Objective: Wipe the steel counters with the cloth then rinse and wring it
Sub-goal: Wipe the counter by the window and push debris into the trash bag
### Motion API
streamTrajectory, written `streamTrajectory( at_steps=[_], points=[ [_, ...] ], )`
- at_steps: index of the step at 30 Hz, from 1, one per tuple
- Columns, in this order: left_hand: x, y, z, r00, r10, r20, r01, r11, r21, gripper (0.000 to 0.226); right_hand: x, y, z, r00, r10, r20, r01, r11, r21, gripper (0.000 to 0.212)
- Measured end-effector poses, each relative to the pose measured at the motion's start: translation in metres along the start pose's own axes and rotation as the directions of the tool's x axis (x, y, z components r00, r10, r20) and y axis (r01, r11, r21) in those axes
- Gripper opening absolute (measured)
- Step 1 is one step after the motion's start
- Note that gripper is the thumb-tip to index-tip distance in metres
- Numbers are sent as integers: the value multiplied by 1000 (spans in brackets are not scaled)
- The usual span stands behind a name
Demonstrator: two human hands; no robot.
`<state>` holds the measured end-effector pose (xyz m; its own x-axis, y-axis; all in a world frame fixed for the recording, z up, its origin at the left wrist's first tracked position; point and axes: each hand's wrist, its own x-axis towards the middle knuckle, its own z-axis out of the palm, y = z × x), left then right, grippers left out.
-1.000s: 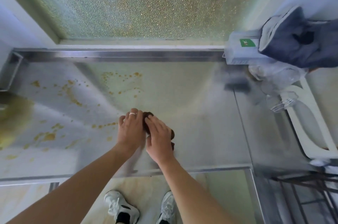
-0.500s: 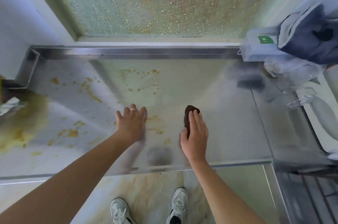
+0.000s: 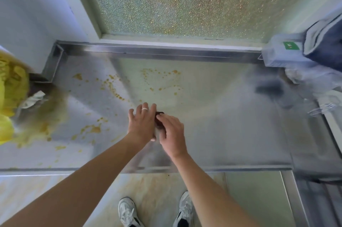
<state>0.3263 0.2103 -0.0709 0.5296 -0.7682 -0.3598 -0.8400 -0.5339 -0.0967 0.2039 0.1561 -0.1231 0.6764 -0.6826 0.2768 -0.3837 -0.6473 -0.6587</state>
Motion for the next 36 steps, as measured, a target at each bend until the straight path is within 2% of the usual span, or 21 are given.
streamTrajectory(
  at_steps=[2, 5, 7, 9, 11, 15, 20, 22, 24, 27, 29, 31, 33, 36],
  points=[
    [2, -9, -6, 999, 4, 38, -6, 999, 38, 124, 7, 15, -25, 997, 1, -77, -5, 998, -57, 44],
    [4, -21, -10, 997, 0, 77, -6, 996, 84, 128, -2, 59, -56, 962, 137, -235, -182, 966, -183, 49],
    [6, -26, -9, 996, -5, 93, -4, 996, 94, 127, -14, 77, -60, 939, 253, -234, -312, 913, -263, 54],
    [7, -29, -4, 996, -2, 86, -5, 996, 84, 124, -18, 75, -49, 932, 319, -174, -359, 883, -302, 60],
    [8, -30, 0, 998, 1, 70, -6, 997, 73, 123, -10, 57, -31, 936, 326, -130, -351, 888, -298, 64],
    [8, -33, 4, 999, 2, 44, -4, 999, 52, 124, 0, 9, 15, 978, 204, 46, -189, 957, -220, 68],
    [5, -37, 5, 1000, -31, -1, 31, 999, 20, 114, -4, -29, 46, 987, 17, 159, -2, 995, -98, 50],
    [5, -40, 2, 999, -29, 16, 29, 1000, 13, 116, -4, -35, 42, 990, 14, 140, -7, 999, -51, 44],
    [6, -44, -4, 998, -10, 58, 10, 1000, 4, 123, -3, -38, 27, 997, 39, 61, -39, 999, 4, 41],
    [15, -48, -15, 997, 26, 71, -26, 1000, 5, 127, 11, -21, -4, 973, 146, -178, -147, 989, 6, 43],
    [26, -47, -19, 998, 34, 60, -33, 999, -17, 124, 24, 8, -19, 898, 301, -321, -336, 940, -58, 45],
    [39, -45, -22, 999, 24, 48, -22, 999, -41, 114, 34, 38, -26, 829, 433, -353, -501, 856, -126, 51],
    [52, -42, -22, 1000, 2, 28, 0, 997, -72, 91, 45, 60, -26, 833, 471, -292, -539, 810, -232, 57],
    [78, -40, -23, 995, -88, -49, 79, 985, -153, 64, 76, 81, -22, 891, 399, -216, -451, 831, -325, 59]
  ],
)
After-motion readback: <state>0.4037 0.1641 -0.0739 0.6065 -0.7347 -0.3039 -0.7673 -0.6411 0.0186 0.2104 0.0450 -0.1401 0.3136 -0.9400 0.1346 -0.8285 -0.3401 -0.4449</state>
